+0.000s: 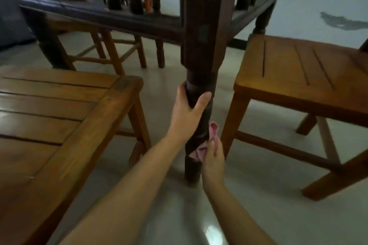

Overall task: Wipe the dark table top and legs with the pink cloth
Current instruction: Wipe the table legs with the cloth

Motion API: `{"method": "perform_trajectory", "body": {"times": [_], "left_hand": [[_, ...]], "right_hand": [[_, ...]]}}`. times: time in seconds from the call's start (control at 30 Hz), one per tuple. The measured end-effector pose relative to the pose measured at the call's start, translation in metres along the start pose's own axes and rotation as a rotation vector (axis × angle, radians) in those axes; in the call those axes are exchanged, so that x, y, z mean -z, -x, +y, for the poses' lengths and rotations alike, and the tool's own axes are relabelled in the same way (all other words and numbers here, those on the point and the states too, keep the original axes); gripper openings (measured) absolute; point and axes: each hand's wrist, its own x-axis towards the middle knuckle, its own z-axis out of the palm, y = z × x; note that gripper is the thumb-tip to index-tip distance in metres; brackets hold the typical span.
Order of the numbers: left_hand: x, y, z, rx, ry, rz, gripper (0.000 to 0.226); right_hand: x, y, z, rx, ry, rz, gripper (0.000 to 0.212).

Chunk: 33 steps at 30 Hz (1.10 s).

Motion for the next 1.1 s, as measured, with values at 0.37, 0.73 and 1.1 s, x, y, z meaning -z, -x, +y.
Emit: {"method": "perform_trajectory", "body": {"times": [0.37, 0.73, 1.1], "left_hand": [[0.005, -0.009, -0.014, -0.097, -0.013, -0.058, 0.059], [0.003, -0.013, -0.020, -0.134, 0.013, -0.065, 0.052], [0.009, -0.015, -0.020, -0.143, 0.014, -0.131, 0.051]], "right_hand": [[0.018, -0.013, 0.105, -0.445, 0.060, 0.104, 0.027], [-0.004, -0.020, 0.034, 0.094, -0.141, 0.057, 0.031], [0.008, -0.018, 0.082, -0.280, -0.072, 0.061, 0.028]]}}
